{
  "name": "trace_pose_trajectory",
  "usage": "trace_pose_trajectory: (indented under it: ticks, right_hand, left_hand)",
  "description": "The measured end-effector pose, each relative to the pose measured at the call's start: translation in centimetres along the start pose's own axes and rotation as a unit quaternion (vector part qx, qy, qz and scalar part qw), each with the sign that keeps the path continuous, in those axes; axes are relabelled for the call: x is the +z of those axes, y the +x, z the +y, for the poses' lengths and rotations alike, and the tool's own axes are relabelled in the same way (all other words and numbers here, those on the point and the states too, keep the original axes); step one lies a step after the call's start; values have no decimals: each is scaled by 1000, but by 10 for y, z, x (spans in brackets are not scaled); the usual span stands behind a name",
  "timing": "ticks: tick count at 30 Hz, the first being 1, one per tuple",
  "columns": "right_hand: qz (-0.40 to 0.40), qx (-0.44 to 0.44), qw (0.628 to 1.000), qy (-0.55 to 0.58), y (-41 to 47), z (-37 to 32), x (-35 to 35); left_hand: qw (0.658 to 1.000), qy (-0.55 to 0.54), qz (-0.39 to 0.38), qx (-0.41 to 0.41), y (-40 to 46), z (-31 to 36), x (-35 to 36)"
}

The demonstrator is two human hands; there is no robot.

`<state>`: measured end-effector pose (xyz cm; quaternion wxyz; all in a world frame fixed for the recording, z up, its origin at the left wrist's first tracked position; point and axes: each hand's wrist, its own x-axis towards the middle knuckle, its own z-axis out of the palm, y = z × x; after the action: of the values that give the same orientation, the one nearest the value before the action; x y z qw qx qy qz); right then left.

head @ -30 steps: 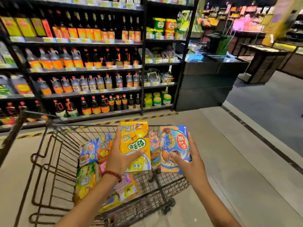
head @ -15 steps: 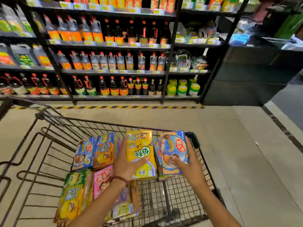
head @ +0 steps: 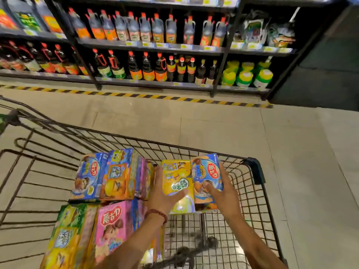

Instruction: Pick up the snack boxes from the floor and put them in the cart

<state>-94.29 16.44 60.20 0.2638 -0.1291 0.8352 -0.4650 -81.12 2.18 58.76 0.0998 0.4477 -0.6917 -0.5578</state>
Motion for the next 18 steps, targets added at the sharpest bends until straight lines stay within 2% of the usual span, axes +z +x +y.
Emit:
trace_pose_trajectory:
  ticks: [7, 9, 11, 13, 16, 18]
  right_hand:
    - [11, 20, 998, -58, 12, 13, 9]
    - [23, 9, 991, -128, 14, 16, 11]
    - [42, 3, 980, -193, 17, 17, 9]
    - [46, 7, 979, -199, 18, 16, 7]
    - [32, 16, 976, -215, 20, 15, 4]
    - [30, 17, 974, -223, 20, 13, 4]
  left_hand:
    - [1000, 10, -1, -15, 19, -12, 16]
    - [1000, 20, 10, -16, 19, -14, 19]
    - [994, 102, 19, -21, 18, -14, 17]
    - [980, 196, 19, -39, 20, -14, 11]
    - [969, 239, 4, -68, 25, -14, 7]
    - [964, 261, -1, -58, 26, -11, 8]
